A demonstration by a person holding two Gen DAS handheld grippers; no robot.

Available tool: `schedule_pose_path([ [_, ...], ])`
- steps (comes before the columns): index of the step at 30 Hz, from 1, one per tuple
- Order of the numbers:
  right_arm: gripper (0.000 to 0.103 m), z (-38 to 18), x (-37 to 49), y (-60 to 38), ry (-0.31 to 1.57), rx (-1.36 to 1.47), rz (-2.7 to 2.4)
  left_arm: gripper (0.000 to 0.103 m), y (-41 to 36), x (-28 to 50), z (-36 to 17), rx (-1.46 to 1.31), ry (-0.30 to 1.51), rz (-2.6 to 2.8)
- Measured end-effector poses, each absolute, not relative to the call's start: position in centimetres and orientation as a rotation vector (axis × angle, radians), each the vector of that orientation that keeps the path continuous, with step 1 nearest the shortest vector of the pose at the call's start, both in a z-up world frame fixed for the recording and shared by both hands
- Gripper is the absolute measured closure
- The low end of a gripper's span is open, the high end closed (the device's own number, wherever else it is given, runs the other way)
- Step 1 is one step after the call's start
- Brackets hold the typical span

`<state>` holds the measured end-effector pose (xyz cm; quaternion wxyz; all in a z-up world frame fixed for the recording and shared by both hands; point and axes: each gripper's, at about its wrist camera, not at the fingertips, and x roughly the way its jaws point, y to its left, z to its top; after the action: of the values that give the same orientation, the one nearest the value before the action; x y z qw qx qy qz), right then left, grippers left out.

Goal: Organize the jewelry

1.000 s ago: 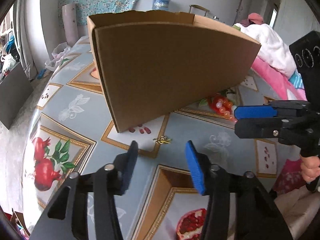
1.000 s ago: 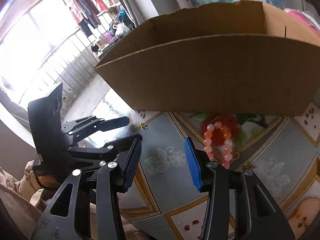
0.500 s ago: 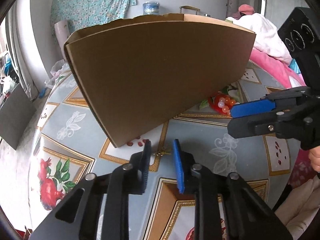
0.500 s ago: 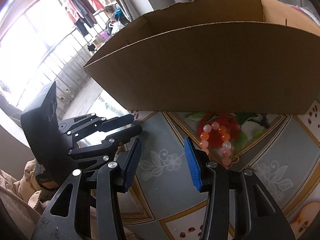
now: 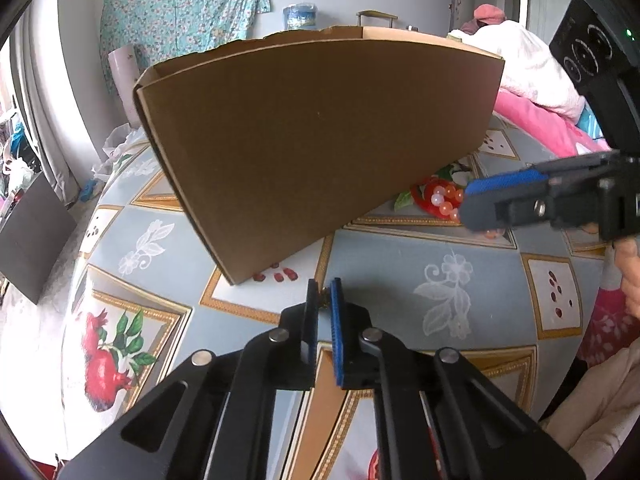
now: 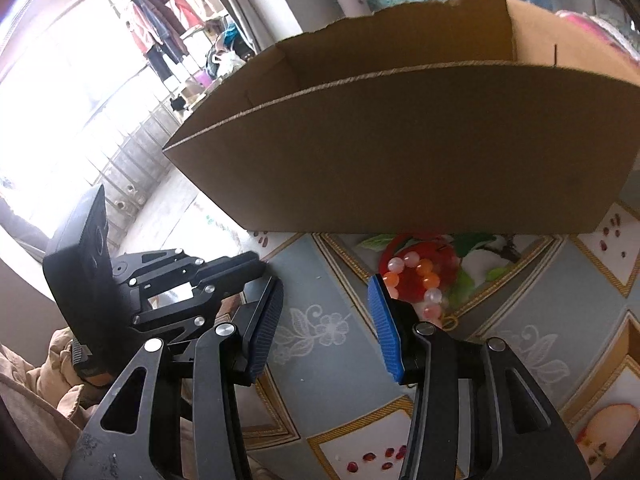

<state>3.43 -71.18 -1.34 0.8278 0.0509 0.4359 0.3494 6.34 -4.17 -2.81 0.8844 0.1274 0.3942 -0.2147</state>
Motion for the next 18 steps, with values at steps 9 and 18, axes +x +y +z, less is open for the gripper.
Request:
schedule_pose_path([
  [9,0.06,0.0,3.2,-75.3,0.876,0.147,0.657,0.1,-3.5,5.3,-2.7,0.268,0.829,-0.427],
  [18,0.06,-0.7,3.0,-76.6,0.897,0.163,0.633,0.1,-3.7,5.5,-2.9,0.26,0.826,-0.433],
])
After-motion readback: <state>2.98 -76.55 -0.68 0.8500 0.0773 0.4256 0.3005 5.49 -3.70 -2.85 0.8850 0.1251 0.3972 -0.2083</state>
